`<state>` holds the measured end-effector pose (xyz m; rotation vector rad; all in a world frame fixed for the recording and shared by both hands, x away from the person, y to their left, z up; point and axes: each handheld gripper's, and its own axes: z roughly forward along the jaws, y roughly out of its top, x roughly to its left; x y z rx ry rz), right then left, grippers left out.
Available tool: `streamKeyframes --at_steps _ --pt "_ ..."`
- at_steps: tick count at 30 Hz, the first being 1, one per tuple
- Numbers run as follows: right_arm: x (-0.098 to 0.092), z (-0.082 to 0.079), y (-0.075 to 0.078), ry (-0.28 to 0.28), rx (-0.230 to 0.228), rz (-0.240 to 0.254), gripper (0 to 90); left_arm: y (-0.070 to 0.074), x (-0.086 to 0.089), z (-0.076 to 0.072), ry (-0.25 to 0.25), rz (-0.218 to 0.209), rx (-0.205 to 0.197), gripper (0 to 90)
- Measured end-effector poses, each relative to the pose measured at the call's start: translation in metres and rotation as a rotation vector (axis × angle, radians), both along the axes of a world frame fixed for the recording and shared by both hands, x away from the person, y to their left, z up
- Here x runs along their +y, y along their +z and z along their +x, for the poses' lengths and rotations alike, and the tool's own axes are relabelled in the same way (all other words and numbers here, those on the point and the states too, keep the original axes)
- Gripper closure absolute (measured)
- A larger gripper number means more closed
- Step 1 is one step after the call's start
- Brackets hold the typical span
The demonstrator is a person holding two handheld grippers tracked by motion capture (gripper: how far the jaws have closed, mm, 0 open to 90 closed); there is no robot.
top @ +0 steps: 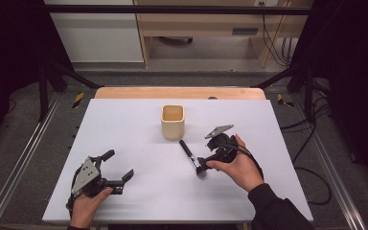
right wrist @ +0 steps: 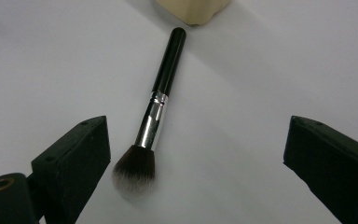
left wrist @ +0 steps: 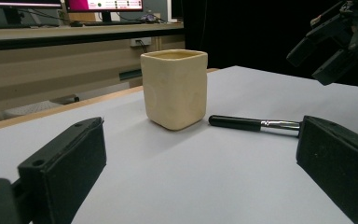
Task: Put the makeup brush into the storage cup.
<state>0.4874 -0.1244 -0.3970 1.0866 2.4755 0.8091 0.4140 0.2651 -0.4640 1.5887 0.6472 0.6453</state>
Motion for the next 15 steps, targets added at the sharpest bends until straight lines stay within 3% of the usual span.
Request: streamKeyframes --at_steps 15 --pt "0.018 0.012 -0.008 -0.01 0.035 -0.031 7.8 0.0 0.0 0.0 -0.002 -0.002 0.001 1.2"
